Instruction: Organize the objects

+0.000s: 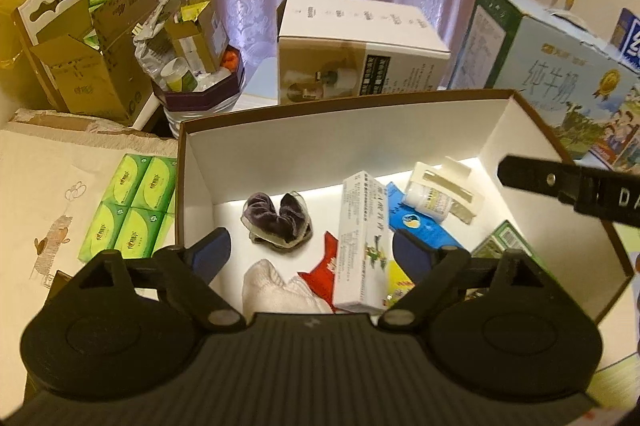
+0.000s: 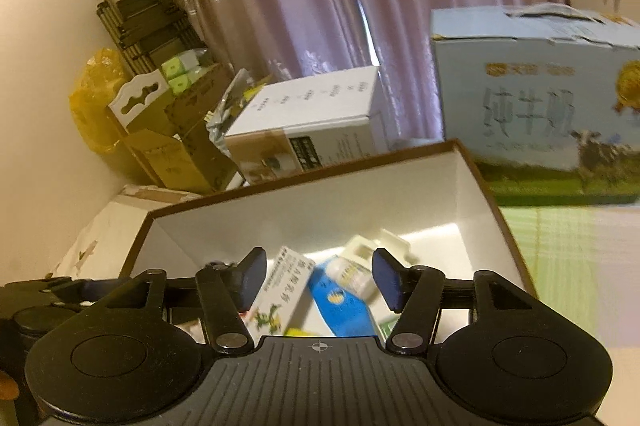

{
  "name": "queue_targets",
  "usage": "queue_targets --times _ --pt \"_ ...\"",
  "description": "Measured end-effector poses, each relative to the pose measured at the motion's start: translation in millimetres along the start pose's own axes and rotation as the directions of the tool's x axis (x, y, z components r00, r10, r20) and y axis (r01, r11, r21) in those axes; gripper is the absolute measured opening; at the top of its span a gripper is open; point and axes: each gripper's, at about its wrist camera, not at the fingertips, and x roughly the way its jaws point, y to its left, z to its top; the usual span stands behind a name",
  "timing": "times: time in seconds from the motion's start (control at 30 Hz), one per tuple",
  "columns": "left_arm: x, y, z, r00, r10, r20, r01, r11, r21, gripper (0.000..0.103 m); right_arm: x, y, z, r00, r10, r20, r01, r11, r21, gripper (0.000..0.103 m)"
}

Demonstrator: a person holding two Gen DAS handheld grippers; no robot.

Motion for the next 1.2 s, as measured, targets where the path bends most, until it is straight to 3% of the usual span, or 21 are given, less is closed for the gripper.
queue_targets --times 0.27,0.77,1.2 --pt "-36 -10 -12 0.997 -0.062 0.047 0.061 0.998 0.009 0.099 -45 -7 -21 0.999 -0.045 0.008 0.045 0.999 0.01 0.064" --pt "-106 -29 -61 0.99 -0.108 0.087 0.107 0.994 0.016 0.102 -127 6 -77 0.991 -0.136 -0.005 0.136 0.99 -0.022 0.068" --pt "-189 -49 -137 0.993 -0.078 0.094 0.085 0.994 -0.068 0.102 -199 9 -127 0.996 -0.091 -0.001 0.09 0.99 -0.109 0.069"
